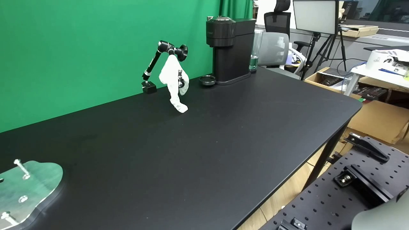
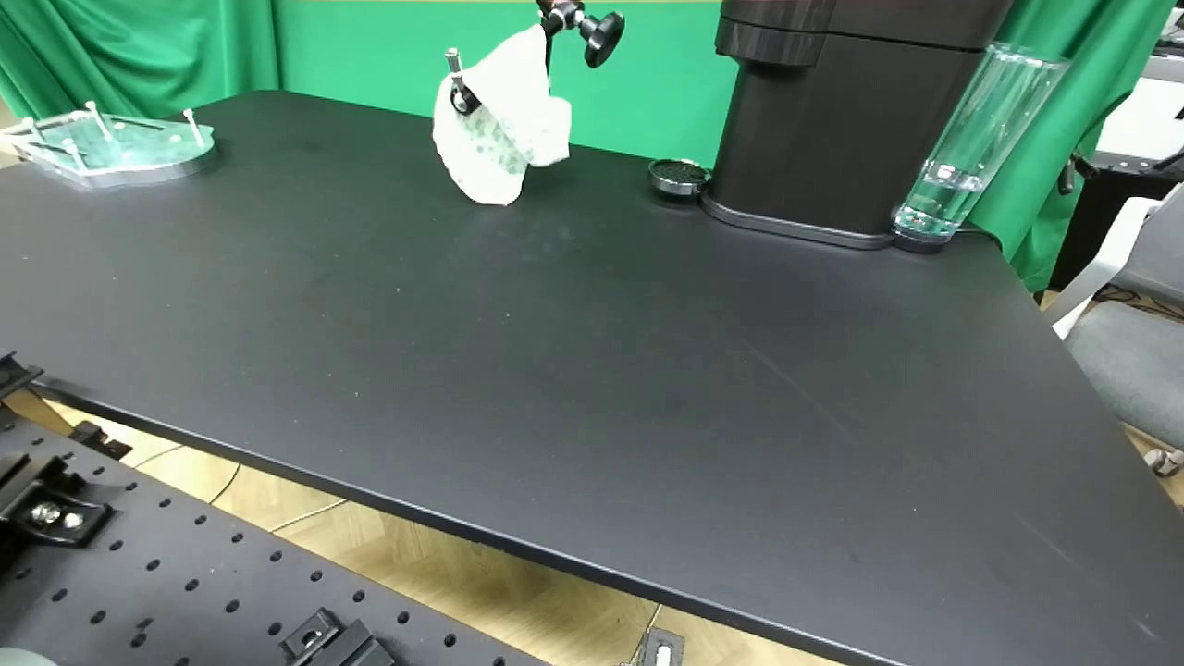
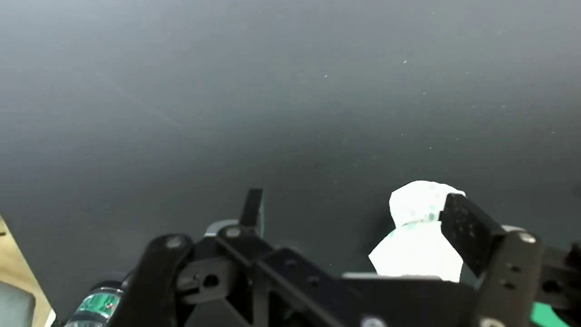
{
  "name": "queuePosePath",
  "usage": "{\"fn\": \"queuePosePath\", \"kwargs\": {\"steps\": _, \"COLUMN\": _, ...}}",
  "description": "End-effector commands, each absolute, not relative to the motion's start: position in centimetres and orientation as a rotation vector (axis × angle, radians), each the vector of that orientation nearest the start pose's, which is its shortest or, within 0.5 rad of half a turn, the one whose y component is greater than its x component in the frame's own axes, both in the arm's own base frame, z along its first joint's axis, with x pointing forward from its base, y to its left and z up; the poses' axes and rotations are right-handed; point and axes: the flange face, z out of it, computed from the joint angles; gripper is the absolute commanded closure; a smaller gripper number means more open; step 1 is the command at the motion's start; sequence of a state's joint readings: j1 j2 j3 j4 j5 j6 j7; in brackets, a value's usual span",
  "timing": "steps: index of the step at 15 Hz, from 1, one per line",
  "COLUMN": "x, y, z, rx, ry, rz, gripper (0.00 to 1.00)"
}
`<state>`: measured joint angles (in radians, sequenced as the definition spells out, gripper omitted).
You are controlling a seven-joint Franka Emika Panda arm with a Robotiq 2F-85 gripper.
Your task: Unhang the cloth from the stand
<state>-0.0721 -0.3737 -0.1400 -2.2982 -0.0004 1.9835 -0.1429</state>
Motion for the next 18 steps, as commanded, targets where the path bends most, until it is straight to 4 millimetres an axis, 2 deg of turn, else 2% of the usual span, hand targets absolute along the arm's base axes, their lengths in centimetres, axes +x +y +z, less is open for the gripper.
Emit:
{"fn": "queuePosePath", "kwargs": {"steps": 1, "x": 47.9, "y": -8.4, "z": 45.6, "rx": -3.159, "ry": -0.054, "rz": -0.098, "gripper": 0.0}}
{"fn": "queuePosePath", "kwargs": {"steps": 3, "x": 50.3, "y": -7.1, "z": 43.0, "rx": -3.16, "ry": -0.137, "rz": -0.094, "gripper": 0.0}}
{"fn": "queuePosePath", "kwargs": {"steps": 6, "x": 53.2, "y": -4.9, "z": 40.1, "rx": -3.155, "ry": -0.208, "rz": -0.112, "gripper": 0.0}}
{"fn": "queuePosePath", "kwargs": {"steps": 9, "x": 54.5, "y": -3.7, "z": 37.7, "rx": -3.126, "ry": -0.445, "rz": 0.087, "gripper": 0.0}}
{"fn": "queuePosePath", "kwargs": {"steps": 10, "x": 54.9, "y": -3.7, "z": 37.4, "rx": -3.126, "ry": -0.475, "rz": 0.113, "gripper": 0.0}}
{"fn": "queuePosePath", "kwargs": {"steps": 11, "x": 53.4, "y": -3.5, "z": 37.2, "rx": -3.131, "ry": -0.392, "rz": 0.054, "gripper": 0.0}}
{"fn": "queuePosePath", "kwargs": {"steps": 15, "x": 53.8, "y": -3.4, "z": 36.4, "rx": -3.126, "ry": -0.405, "rz": 0.072, "gripper": 0.0}}
{"fn": "queuePosePath", "kwargs": {"steps": 18, "x": 54.0, "y": -3.1, "z": 35.8, "rx": -3.111, "ry": -0.728, "rz": 0.131, "gripper": 0.0}}
